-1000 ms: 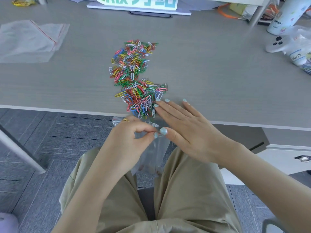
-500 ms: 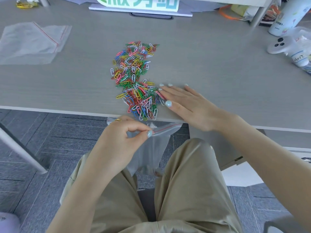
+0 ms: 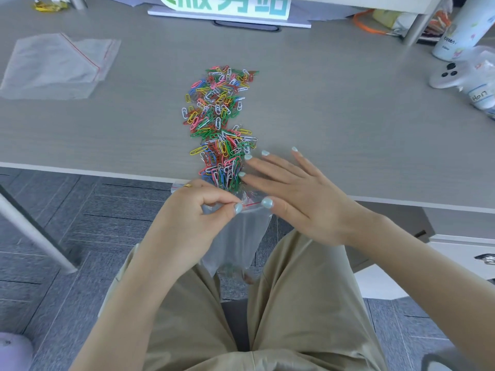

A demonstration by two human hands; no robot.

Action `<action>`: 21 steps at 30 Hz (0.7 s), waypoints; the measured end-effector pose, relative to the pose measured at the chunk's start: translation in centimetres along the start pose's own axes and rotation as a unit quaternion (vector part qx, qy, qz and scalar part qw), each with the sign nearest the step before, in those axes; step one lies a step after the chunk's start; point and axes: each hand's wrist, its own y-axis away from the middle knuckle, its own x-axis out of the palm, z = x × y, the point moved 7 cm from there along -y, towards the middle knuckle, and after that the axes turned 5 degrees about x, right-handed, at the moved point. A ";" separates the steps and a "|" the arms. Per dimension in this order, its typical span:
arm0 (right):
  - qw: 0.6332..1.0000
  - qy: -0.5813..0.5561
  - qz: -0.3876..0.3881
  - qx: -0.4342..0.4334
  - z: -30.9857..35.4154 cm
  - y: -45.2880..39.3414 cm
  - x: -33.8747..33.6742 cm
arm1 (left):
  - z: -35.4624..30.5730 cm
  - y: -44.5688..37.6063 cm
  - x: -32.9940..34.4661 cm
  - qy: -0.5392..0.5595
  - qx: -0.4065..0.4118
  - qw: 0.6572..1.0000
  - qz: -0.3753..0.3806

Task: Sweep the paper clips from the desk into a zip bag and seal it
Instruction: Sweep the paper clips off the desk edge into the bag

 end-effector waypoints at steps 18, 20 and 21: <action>0.995 0.042 0.072 0.046 -0.4 -2.0 0.2 | 0.2 0.0 -0.6 0.014 -0.008 1.000 -0.004; 0.995 0.065 0.058 0.041 0.3 -1.6 0.3 | 0.1 0.0 -0.6 0.012 -0.007 1.000 -0.003; 0.995 0.078 0.046 0.036 0.6 -1.5 0.4 | 0.1 0.0 -0.5 0.010 -0.006 1.000 -0.001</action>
